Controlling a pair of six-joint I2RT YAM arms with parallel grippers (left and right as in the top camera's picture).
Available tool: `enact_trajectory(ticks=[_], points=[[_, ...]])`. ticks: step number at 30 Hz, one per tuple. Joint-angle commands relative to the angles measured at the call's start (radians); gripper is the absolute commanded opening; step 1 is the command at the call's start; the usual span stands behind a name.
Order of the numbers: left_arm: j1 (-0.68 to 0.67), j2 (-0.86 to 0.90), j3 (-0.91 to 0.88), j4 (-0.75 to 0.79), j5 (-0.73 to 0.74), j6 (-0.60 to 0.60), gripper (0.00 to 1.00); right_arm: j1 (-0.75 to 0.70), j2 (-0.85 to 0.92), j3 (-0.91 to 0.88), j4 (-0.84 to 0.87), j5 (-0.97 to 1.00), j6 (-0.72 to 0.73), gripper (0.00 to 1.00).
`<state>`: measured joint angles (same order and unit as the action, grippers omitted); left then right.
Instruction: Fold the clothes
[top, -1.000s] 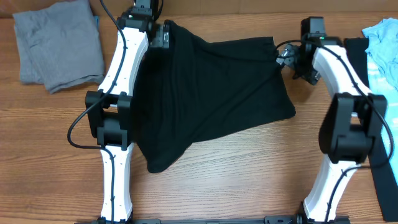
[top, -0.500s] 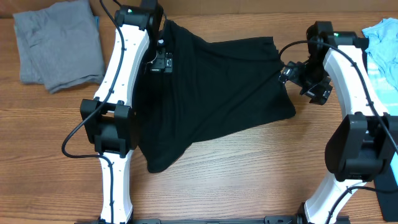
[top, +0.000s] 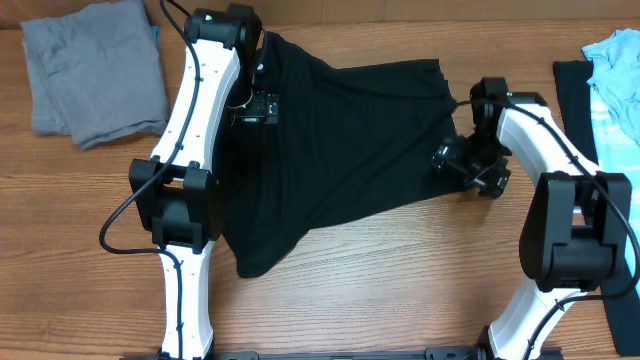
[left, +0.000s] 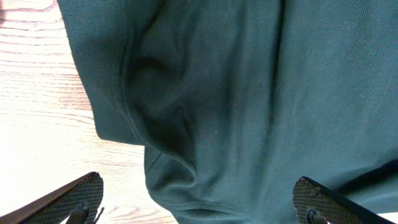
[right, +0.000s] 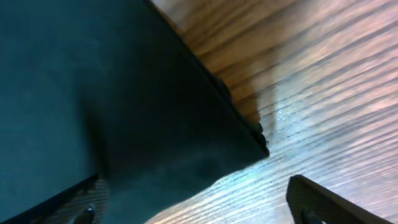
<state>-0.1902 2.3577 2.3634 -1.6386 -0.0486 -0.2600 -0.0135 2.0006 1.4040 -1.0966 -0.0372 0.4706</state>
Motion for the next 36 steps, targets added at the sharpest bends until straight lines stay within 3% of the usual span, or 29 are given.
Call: enact_trajectory(ticks=[1, 4, 12, 14, 18, 25, 32, 36], points=[[-0.002, -0.023, -0.007, -0.002, 0.017, -0.014, 1.00, -0.006, 0.003, -0.026, 0.028, -0.010, 0.004, 0.92], [-0.005, -0.023, -0.007, 0.003, 0.017, -0.014, 1.00, -0.006, 0.005, -0.042, 0.061, -0.012, 0.017, 0.90], [-0.008, -0.023, -0.007, 0.009, 0.017, -0.014, 1.00, -0.006, 0.015, -0.058, 0.111, -0.017, 0.031, 0.63], [-0.009, -0.023, -0.007, 0.009, 0.018, -0.014, 1.00, -0.006, 0.022, -0.059, 0.101, -0.017, 0.031, 0.48], [-0.009, -0.023, -0.007, 0.008, 0.017, -0.013, 1.00, -0.010, 0.026, -0.059, 0.068, -0.002, 0.089, 0.04], [-0.008, -0.023, -0.007, 0.008, 0.016, -0.013, 1.00, -0.044, 0.021, -0.058, -0.072, 0.015, 0.176, 0.04], [-0.008, -0.023, -0.007, 0.009, 0.016, -0.013, 1.00, -0.048, 0.002, -0.059, -0.243, 0.188, 0.293, 0.04], [-0.006, -0.024, -0.007, 0.007, 0.013, -0.009, 1.00, -0.048, -0.018, -0.084, -0.327, 0.301, 0.444, 0.04]])
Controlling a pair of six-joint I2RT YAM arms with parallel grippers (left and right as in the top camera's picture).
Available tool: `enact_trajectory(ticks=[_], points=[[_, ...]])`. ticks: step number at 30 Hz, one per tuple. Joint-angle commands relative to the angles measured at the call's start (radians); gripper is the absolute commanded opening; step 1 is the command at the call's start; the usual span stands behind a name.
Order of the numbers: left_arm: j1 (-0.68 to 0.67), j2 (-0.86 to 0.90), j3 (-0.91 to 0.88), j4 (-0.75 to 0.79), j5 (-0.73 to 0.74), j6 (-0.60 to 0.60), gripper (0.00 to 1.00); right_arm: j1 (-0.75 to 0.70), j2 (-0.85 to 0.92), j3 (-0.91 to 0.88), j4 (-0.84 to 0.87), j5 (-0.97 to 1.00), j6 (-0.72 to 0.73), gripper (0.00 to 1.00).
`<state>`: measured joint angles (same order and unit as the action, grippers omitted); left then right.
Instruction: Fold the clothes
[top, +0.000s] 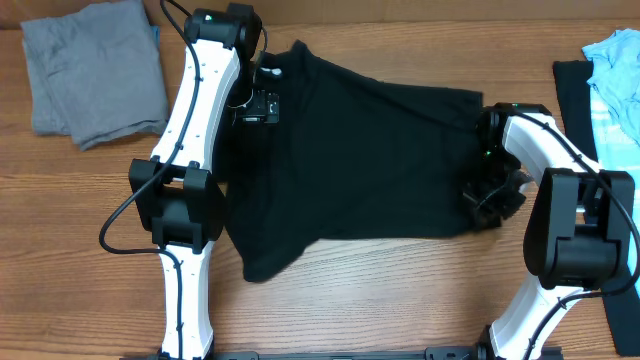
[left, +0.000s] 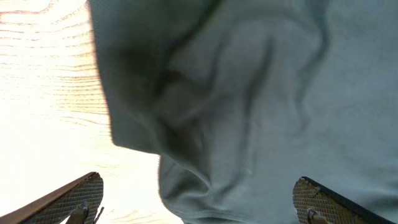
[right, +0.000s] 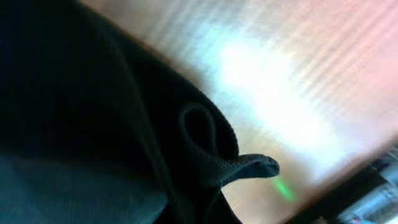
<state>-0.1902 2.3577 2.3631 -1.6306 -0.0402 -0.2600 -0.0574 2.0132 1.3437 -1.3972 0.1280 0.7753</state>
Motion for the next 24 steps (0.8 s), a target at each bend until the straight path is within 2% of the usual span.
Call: enact_trajectory(ticks=[1, 6, 7, 8, 9, 13, 19, 24], points=[[-0.005, -0.023, -0.006, -0.003, 0.003, -0.009, 1.00, -0.004, -0.045, -0.038, -0.030, 0.153, 0.165, 0.04], [0.006, -0.023, -0.006, -0.003, 0.005, -0.010, 1.00, -0.004, -0.129, -0.095, -0.010, 0.154, 0.158, 0.05], [0.010, -0.023, -0.006, 0.000, 0.005, -0.010, 1.00, -0.004, -0.138, -0.094, -0.012, 0.161, 0.145, 0.12], [0.013, -0.023, -0.006, 0.004, 0.005, -0.010, 1.00, -0.004, -0.142, -0.094, -0.008, 0.164, 0.125, 0.46], [0.014, -0.024, -0.006, 0.008, 0.005, -0.010, 1.00, -0.004, -0.143, -0.093, -0.006, 0.165, 0.094, 1.00], [0.015, -0.024, -0.006, 0.016, 0.005, -0.010, 1.00, -0.005, -0.143, -0.073, 0.000, 0.162, 0.060, 1.00], [0.015, -0.023, -0.006, 0.017, 0.005, -0.010, 1.00, -0.006, -0.143, 0.114, -0.018, 0.163, 0.046, 1.00], [0.013, -0.023, -0.006, 0.051, 0.012, -0.010, 1.00, -0.006, -0.143, 0.224, 0.242, -0.020, -0.251, 1.00]])
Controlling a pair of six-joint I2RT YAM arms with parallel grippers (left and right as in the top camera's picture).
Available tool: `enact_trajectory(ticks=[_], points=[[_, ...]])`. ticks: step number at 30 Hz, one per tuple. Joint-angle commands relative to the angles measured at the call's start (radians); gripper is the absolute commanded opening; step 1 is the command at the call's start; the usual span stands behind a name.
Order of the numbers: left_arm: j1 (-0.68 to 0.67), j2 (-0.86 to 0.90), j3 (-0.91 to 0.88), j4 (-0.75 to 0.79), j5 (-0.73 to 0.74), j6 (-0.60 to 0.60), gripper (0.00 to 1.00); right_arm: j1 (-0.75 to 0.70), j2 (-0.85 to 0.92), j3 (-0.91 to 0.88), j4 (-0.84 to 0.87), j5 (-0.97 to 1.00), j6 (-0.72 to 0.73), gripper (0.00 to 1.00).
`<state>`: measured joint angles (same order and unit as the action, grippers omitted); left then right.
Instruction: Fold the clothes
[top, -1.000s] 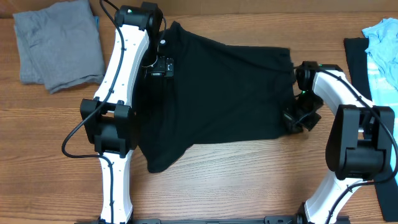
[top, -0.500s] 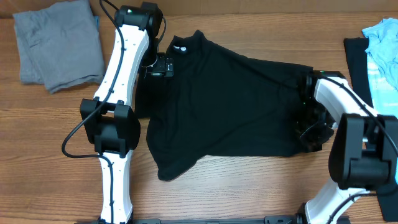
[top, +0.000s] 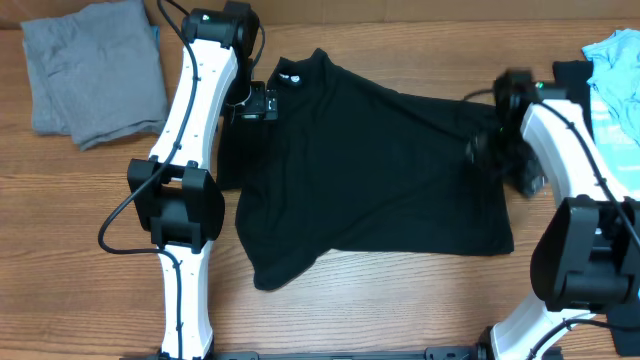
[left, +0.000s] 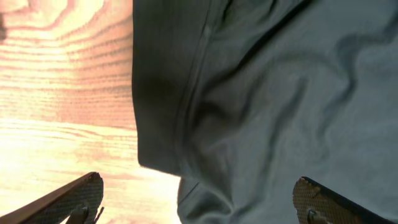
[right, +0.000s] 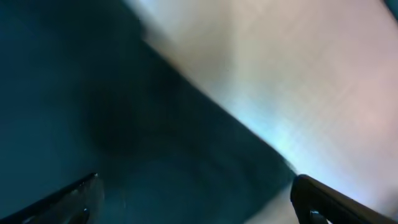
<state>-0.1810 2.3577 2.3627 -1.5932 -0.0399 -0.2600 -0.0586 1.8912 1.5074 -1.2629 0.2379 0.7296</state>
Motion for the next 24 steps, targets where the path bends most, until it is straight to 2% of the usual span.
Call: enact_trajectory(ticks=[1, 6, 12, 16, 21, 24], points=[[0.003, -0.024, -0.006, 0.019, 0.015, -0.010, 1.00, -0.005, -0.021, 0.060, 0.167, -0.175, -0.239, 1.00], [-0.003, -0.024, -0.006, 0.019, 0.034, -0.009, 1.00, -0.006, 0.021, 0.059, 0.333, -0.211, -0.265, 0.99], [-0.003, -0.023, -0.006, 0.012, 0.033, -0.005, 1.00, -0.048, 0.117, 0.059, 0.432, -0.154, -0.293, 0.96], [-0.003, -0.023, -0.006, 0.013, 0.033, -0.006, 1.00, -0.096, 0.167, 0.059, 0.501, -0.204, -0.360, 0.93], [-0.003, -0.023, -0.006, 0.017, 0.034, -0.006, 1.00, -0.141, 0.200, 0.059, 0.553, -0.283, -0.433, 0.82], [-0.003, -0.023, -0.006, 0.024, 0.034, -0.006, 1.00, -0.142, 0.200, 0.059, 0.577, -0.293, -0.458, 0.81]])
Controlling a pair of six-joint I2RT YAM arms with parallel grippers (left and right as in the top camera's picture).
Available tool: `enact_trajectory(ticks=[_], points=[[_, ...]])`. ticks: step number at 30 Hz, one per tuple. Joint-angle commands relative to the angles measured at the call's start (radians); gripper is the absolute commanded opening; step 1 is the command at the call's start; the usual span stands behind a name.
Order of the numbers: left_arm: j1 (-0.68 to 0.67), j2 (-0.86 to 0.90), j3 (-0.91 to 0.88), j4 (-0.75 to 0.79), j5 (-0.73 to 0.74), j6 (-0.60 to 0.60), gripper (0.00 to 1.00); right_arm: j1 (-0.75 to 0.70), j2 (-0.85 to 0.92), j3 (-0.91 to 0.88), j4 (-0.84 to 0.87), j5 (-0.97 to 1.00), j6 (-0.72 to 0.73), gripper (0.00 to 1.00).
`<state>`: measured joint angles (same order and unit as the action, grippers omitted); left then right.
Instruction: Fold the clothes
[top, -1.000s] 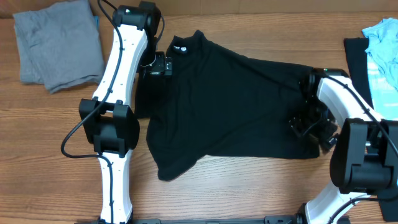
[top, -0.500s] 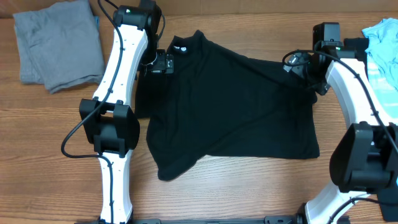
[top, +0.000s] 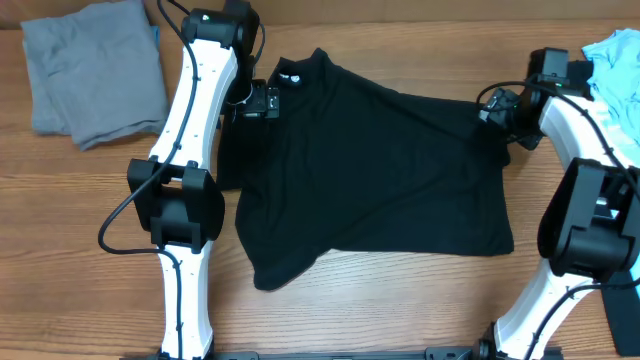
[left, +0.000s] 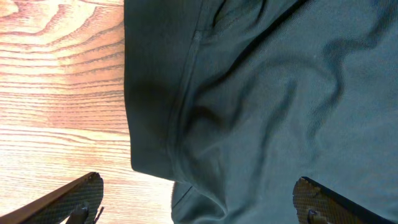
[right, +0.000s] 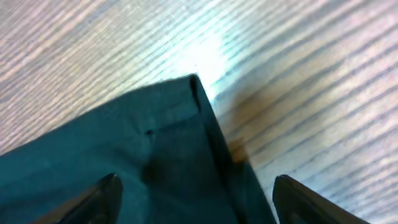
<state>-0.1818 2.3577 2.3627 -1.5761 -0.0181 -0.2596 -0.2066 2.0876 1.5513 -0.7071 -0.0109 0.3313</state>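
Observation:
A black shirt (top: 380, 170) lies spread flat on the wooden table (top: 400, 310), its collar (top: 298, 66) at the far side. My left gripper (top: 262, 102) hovers open over the shirt's left shoulder edge; in the left wrist view its fingertips (left: 81, 196) stand wide apart above the cloth (left: 267, 93) and a seam. My right gripper (top: 497, 108) is open over the shirt's far right corner (right: 193, 81), with nothing between its fingers.
Folded grey clothes (top: 95, 70) lie at the far left. A light blue garment (top: 615, 60) and a dark one (top: 572, 85) lie at the right edge, close behind the right arm.
My right gripper has moved from beside the shirt's right edge to its far right corner. The shirt and my left arm have stayed as they were.
At first the shirt lay bunched and slanted, with the right gripper at its right edge. Then the shirt's right side reached further right, near the right gripper. After that it lay flat and spread, and the right gripper now sits open at the far corner.

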Motion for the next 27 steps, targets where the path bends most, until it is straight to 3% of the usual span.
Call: enact_trajectory(ticks=[1, 9, 14, 19, 22, 25, 27], points=[[-0.002, -0.023, -0.006, 0.008, 0.012, -0.006, 1.00, 0.006, 0.004, 0.015, 0.024, -0.043, -0.060, 0.82], [-0.002, -0.023, -0.006, 0.010, 0.011, -0.006, 1.00, 0.010, 0.052, 0.015, 0.024, -0.044, -0.071, 0.82], [-0.002, -0.023, -0.006, 0.010, 0.011, -0.006, 1.00, 0.010, 0.068, 0.015, 0.030, -0.043, -0.074, 0.76], [-0.002, -0.023, -0.006, 0.011, 0.011, -0.006, 1.00, 0.010, 0.068, 0.015, 0.038, -0.043, -0.075, 0.54], [-0.002, -0.024, -0.006, 0.012, 0.011, -0.006, 1.00, 0.010, 0.068, 0.015, 0.044, -0.025, -0.075, 0.49], [-0.002, -0.023, -0.006, 0.014, 0.011, -0.006, 1.00, 0.010, 0.068, 0.015, 0.041, 0.013, -0.076, 0.34], [-0.002, -0.023, -0.006, 0.015, 0.011, -0.006, 1.00, 0.010, 0.068, 0.015, 0.038, 0.018, -0.078, 0.30]])
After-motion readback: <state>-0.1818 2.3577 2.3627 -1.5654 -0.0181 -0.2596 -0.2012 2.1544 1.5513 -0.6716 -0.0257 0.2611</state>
